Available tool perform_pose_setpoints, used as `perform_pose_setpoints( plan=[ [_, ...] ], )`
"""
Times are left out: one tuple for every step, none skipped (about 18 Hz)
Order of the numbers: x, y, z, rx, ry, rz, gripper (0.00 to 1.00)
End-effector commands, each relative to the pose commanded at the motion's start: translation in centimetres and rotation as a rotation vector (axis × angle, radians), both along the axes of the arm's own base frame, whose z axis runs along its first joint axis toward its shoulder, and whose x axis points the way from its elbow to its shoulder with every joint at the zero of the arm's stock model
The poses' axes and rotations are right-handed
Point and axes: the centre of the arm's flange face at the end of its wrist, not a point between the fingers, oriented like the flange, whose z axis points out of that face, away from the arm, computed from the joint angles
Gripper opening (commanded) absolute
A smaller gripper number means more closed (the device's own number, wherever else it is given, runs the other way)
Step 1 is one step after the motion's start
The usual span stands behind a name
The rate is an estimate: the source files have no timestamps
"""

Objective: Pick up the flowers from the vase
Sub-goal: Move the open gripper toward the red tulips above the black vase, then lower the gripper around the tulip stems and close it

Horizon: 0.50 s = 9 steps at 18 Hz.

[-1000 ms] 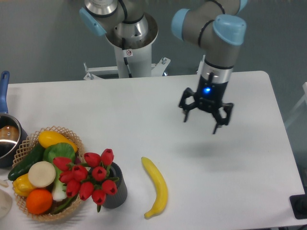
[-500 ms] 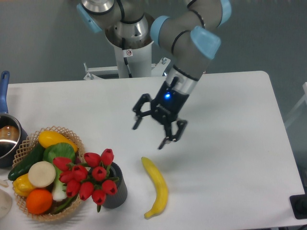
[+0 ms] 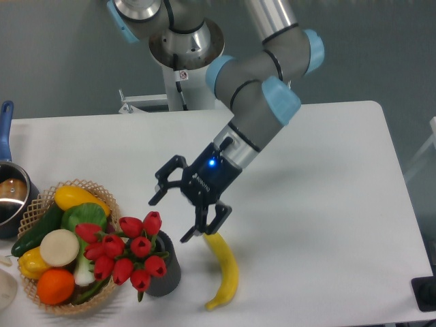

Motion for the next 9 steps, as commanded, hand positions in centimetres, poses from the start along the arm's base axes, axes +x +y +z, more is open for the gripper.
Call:
perform_pose_setpoints(
  plan=[
    [-0.3, 0.4, -0.2, 0.001, 0.000, 0.001, 1.00],
    [-0.5, 0.9, -0.3, 0.000, -0.003, 0.001, 1.00],
    [-0.6, 1.2, -0.4, 0.000, -0.006, 0.001, 1.00],
    [-0.4, 1.6, -0.7, -0.003, -0.009, -0.006, 1.00],
    [0.0, 2.0, -1.0, -0.007, -0.015, -0.012, 1.00],
    [0.3, 2.2, -1.3, -0.014, -0.026, -0.013, 1.00],
    [0.5, 2.4, -1.5, -0.020, -0.036, -0.013, 1.00],
    [0.5, 2.5, -1.6, -0.023, -0.040, -0.011, 1.00],
    [0.7, 2.6, -1.7, -0.026, -0.045, -0.013, 0.92]
  ],
)
